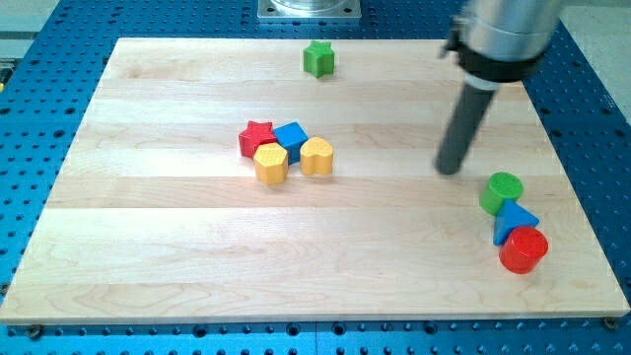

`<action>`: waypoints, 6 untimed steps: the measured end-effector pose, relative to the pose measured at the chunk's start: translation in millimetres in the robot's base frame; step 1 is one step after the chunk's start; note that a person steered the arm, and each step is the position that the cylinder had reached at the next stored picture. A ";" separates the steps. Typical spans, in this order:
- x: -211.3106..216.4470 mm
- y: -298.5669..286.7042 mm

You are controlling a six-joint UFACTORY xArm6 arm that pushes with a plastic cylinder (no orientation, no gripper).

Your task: Push the yellow hexagon into the yellow heart

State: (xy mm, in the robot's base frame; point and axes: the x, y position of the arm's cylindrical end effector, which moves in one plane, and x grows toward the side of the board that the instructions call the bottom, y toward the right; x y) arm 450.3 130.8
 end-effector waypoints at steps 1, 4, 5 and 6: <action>113.6 -82.8; 1.7 -206.6; -11.5 -129.4; -11.8 -59.7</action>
